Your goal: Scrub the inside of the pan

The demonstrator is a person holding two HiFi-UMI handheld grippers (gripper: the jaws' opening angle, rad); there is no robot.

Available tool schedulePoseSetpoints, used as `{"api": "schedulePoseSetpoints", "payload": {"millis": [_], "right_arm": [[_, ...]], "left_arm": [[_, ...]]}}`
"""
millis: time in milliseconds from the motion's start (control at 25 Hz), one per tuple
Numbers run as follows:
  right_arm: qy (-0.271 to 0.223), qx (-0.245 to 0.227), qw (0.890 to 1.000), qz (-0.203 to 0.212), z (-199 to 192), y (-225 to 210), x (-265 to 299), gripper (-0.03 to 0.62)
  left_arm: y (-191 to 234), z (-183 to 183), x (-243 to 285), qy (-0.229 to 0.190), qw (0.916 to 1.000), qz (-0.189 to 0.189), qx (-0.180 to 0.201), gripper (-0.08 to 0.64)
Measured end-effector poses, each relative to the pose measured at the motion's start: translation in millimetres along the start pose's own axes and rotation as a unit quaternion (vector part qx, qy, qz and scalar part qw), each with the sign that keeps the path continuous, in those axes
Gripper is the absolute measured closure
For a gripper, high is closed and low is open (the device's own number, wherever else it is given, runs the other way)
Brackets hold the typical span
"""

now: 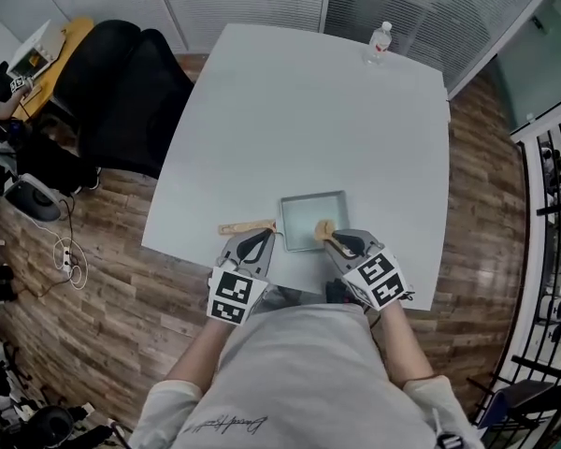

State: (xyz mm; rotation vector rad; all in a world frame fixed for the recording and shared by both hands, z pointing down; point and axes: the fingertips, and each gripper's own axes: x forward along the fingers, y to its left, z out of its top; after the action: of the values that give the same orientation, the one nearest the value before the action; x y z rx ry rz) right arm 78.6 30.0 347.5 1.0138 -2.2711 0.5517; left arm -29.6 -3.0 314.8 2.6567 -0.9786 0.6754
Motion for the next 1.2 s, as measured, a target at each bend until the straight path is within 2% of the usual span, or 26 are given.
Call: {"api": "schedulePoseSetpoints", "payload": {"millis": [280, 440, 1200], "right_arm": [[-0.012, -0.001, 1.000, 0.024, -0.3, 5.4, 3.1, 0.524], [-0.015, -0.002, 1.000, 0.025, 2.6, 3.0, 4.4, 0.525], [-0.020, -0.009, 0.999, 0.042, 12.3, 3.8, 11.3, 0.525]], "left_arm": [[-2.9, 6.6, 5.8, -0.005, 1.0000, 0.006, -0.001, 0.549], [-3.1, 11.2, 9.0, -0.008, 0.9999, 0.007, 0.007, 0.549], [2.7, 16.3, 15.4, -0.014, 0.9998, 0.012, -0.002, 0.549]]}}
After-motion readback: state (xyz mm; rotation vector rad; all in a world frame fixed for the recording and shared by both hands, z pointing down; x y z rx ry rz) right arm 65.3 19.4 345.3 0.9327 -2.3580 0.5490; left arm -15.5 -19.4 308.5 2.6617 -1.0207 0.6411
